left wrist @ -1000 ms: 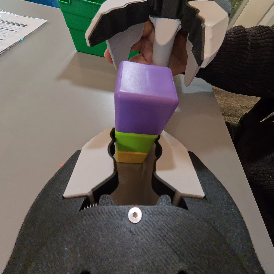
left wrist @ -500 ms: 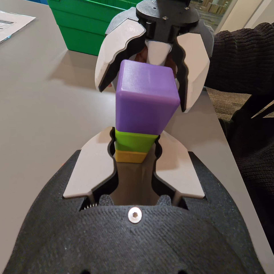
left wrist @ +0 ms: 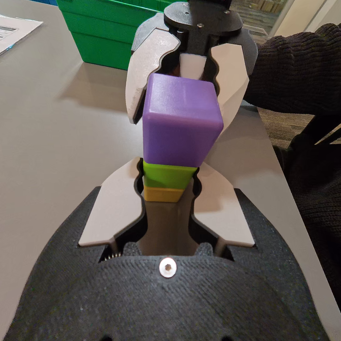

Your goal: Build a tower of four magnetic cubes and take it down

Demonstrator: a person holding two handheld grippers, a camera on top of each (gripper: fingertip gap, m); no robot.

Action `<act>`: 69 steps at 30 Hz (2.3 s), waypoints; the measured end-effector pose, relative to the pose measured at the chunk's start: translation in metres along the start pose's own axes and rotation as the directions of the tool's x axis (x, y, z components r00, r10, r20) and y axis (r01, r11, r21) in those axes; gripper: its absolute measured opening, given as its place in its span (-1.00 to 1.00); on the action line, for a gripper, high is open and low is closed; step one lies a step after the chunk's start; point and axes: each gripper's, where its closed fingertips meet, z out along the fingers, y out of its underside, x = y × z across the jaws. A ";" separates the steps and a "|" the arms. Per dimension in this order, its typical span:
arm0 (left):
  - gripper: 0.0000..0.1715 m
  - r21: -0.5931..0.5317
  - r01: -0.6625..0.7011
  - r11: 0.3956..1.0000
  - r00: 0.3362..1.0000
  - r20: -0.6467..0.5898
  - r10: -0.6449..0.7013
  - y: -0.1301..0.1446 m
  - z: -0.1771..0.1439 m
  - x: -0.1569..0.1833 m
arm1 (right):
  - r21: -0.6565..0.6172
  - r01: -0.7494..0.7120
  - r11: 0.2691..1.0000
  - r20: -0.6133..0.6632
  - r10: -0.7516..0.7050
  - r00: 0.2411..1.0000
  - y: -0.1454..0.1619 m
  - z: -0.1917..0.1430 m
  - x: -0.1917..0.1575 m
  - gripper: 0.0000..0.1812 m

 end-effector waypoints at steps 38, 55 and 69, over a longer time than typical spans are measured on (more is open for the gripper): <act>-0.41 -0.106 0.005 0.994 1.000 0.024 -0.002 0.012 0.010 -0.002 | -0.273 -0.383 0.883 -0.861 -0.047 0.507 -0.015 -0.326 0.123 -0.45; -0.41 -0.120 0.010 0.993 1.000 0.022 -0.008 0.014 0.011 -0.002 | -0.283 -0.733 0.618 -0.959 -0.190 0.211 0.108 -0.396 0.142 -0.44; -0.15 -0.166 0.039 0.985 0.998 0.050 -0.031 0.021 0.014 -0.005 | -0.266 -0.349 0.899 -0.898 -0.100 0.428 -0.014 -0.319 0.142 -0.29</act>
